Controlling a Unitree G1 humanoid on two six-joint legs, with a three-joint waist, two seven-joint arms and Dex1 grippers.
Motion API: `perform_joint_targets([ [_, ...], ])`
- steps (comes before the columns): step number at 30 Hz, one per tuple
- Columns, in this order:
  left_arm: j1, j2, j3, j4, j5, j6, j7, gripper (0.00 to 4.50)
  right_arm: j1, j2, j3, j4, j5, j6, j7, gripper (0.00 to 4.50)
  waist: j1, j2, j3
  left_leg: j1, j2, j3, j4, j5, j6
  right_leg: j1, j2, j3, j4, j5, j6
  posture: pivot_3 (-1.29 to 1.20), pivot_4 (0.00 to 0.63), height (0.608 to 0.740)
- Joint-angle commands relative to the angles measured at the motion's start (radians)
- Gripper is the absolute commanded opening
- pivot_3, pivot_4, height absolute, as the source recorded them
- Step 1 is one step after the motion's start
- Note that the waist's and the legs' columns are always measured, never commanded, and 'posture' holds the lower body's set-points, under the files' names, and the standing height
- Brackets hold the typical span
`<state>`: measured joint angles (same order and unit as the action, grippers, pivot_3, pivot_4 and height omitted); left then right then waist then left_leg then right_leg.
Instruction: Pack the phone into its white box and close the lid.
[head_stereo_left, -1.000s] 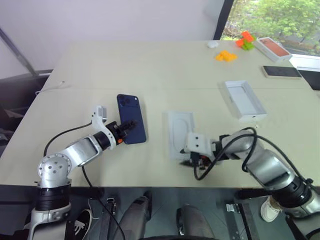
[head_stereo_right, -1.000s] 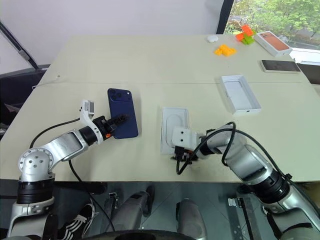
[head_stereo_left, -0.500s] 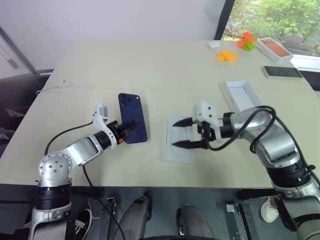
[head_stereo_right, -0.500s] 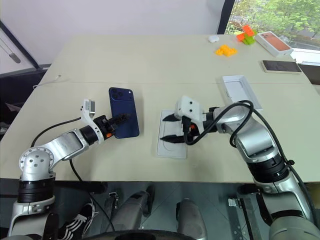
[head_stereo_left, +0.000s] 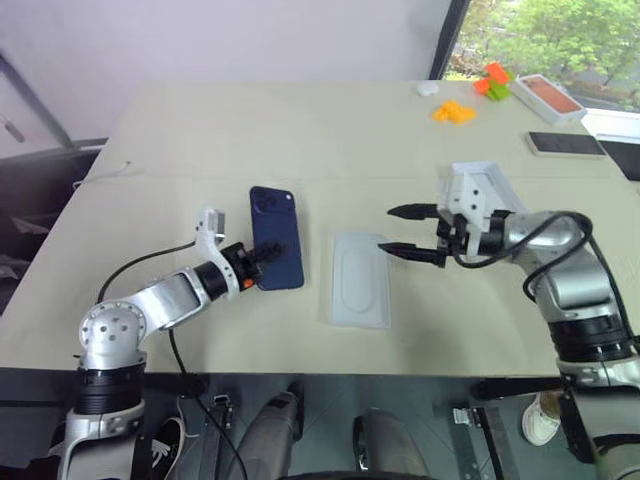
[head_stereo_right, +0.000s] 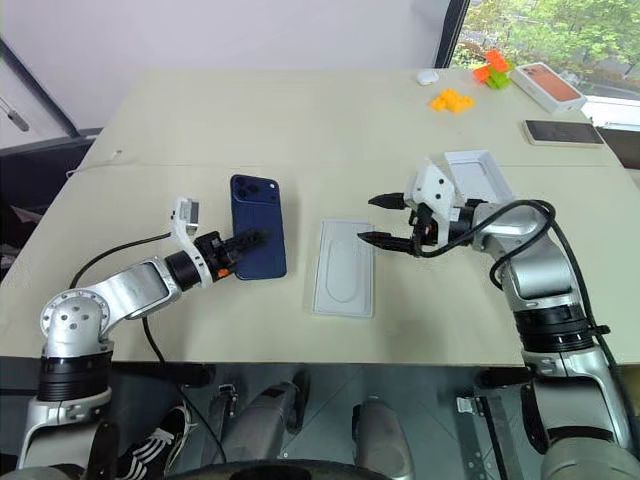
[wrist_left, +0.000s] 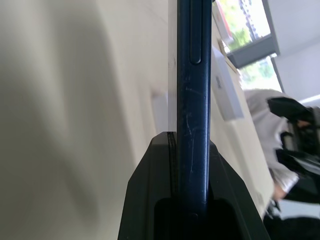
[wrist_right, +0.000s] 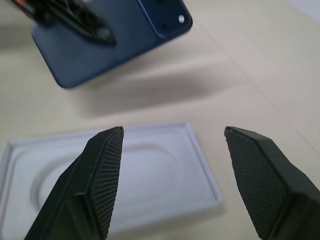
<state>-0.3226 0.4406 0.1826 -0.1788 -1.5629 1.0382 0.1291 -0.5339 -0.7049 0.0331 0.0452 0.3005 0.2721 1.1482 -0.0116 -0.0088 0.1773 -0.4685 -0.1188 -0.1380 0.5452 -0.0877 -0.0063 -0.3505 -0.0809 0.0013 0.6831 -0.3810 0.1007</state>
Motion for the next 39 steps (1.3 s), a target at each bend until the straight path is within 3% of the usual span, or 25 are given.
perform_joint_targets([
  [1, -0.049, -0.034, -0.028, -0.027, -0.084, 0.007, -0.001, 0.00, 0.016, -0.045, -0.033, 0.076, -0.024, -0.106, 0.034, 3.37, 0.002, 0.000, 0.000, 0.001, 0.000, 0.000, 0.000, 0.000, 0.000, 0.000, 0.000, 0.000, 0.000, 0.000, 0.000, 0.00, 0.150, 0.740],
  [12, -0.152, -0.197, -0.157, 0.106, -0.087, 0.024, 0.111, 0.00, 0.061, -0.072, -0.063, 0.074, 0.014, -0.169, 0.072, 3.37, 0.000, 0.000, 0.000, 0.006, 0.000, 0.000, 0.005, -0.001, 0.002, 0.011, 0.000, -0.001, 0.000, 0.000, 0.000, 0.00, 0.150, 0.740],
  [39, -0.183, -0.347, -0.174, 0.240, -0.098, 0.062, 0.303, 0.00, 0.081, -0.066, -0.036, -0.017, -0.014, -0.124, 0.014, 3.37, 0.001, 0.001, 0.000, 0.004, 0.000, 0.001, 0.013, -0.004, 0.005, 0.013, 0.000, -0.001, -0.001, 0.000, 0.000, 0.00, 0.150, 0.740],
])
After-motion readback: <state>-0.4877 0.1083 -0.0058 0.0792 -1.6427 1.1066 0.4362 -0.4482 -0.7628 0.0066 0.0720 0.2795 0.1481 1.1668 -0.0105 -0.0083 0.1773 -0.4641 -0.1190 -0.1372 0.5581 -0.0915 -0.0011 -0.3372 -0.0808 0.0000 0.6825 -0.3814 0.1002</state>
